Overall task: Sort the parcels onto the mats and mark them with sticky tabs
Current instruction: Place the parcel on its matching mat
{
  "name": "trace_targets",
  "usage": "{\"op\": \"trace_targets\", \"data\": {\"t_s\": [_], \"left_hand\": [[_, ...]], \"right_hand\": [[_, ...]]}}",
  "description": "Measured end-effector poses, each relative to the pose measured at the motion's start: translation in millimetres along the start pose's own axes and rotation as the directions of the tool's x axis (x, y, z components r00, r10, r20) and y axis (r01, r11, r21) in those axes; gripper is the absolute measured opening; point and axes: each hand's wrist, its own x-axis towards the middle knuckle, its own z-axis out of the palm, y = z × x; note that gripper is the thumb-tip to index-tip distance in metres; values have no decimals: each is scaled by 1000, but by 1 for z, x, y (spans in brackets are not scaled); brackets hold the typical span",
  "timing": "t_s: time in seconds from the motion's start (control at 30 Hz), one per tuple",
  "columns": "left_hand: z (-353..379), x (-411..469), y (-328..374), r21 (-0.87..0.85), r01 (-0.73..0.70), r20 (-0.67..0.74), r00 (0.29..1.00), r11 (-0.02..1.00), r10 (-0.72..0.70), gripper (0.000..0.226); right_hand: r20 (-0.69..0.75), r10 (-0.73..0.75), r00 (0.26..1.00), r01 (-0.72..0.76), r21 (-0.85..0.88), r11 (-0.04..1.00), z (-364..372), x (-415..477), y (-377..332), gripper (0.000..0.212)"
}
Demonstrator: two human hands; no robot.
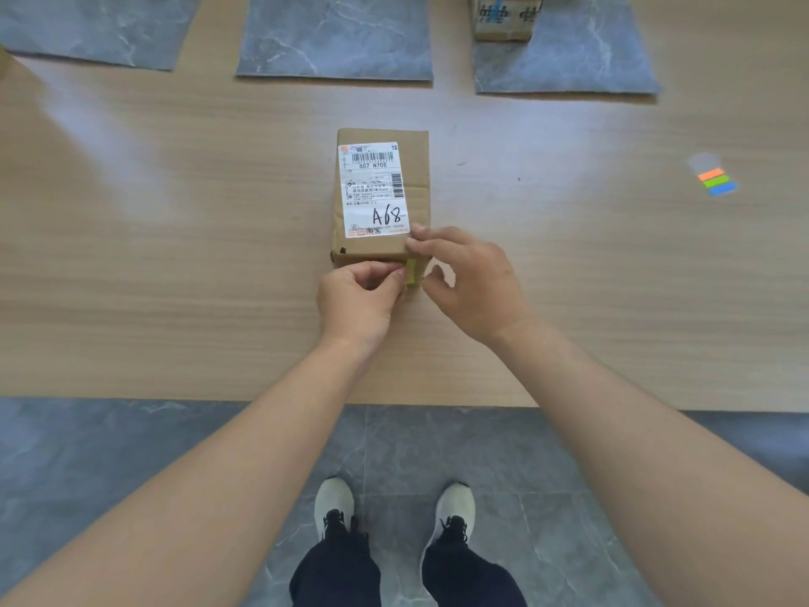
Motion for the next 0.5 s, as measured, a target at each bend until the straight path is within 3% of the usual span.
{"op": "trace_targets", "data": {"t_s": [0.17,0.37,0.5], "left_hand": [[4,-1,0,-7,4,-31,1000,1000,-5,8],[-1,-1,0,55,58,-41,998,997,-56,2],[-21,1,-2,90,119,-138,985,989,-106,6]], "right_hand": [[7,27,1000,-27,-51,998,6,14,5,4],[-23,9,1000,-11,-64,998,9,17,6,7],[-56,-12,998,7,-90,996,13,17,7,12]]}}
